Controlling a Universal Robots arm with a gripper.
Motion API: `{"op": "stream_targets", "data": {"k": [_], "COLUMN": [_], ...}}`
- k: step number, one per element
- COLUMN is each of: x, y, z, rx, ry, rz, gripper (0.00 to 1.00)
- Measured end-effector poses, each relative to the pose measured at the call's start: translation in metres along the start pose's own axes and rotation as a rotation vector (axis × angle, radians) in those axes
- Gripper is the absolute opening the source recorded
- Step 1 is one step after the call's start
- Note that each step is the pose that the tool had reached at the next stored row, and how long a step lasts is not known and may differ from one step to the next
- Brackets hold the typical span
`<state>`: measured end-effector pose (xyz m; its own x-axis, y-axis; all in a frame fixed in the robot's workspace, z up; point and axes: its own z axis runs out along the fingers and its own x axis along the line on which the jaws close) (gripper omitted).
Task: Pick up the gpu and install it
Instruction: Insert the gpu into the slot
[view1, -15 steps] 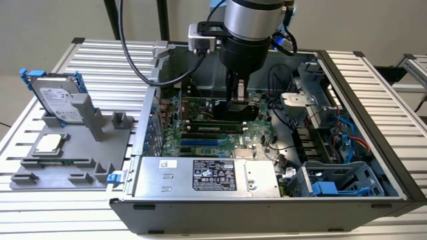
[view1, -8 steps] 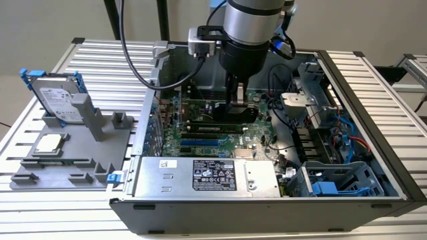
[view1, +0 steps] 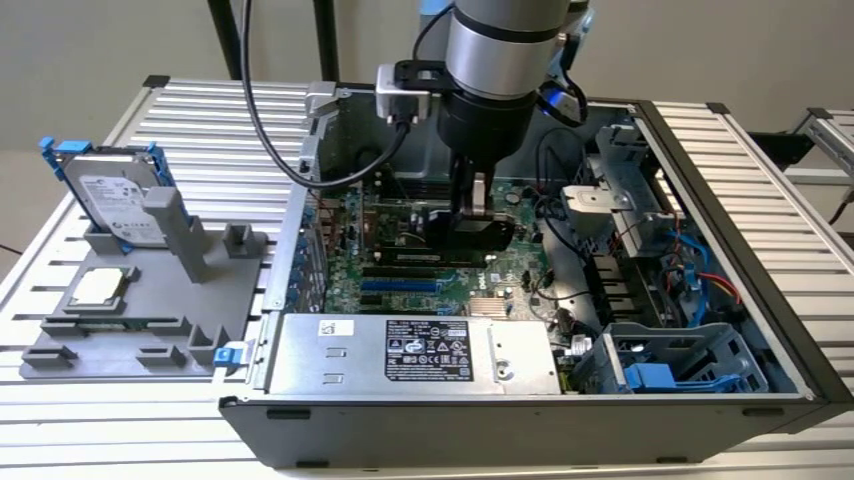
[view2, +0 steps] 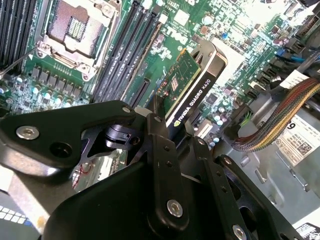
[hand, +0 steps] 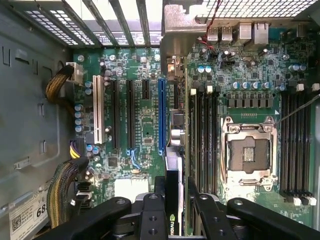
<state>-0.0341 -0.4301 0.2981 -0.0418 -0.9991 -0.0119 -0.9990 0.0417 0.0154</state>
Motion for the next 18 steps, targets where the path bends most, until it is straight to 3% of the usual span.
{"op": "stream_targets", "data": {"k": [18], "x": [0.0014], "y": [-0.0001], "z": [0.004], "rx": [0.0001], "ry": [-0.0002], "rz": [0.0], "gripper": [0.0]}}
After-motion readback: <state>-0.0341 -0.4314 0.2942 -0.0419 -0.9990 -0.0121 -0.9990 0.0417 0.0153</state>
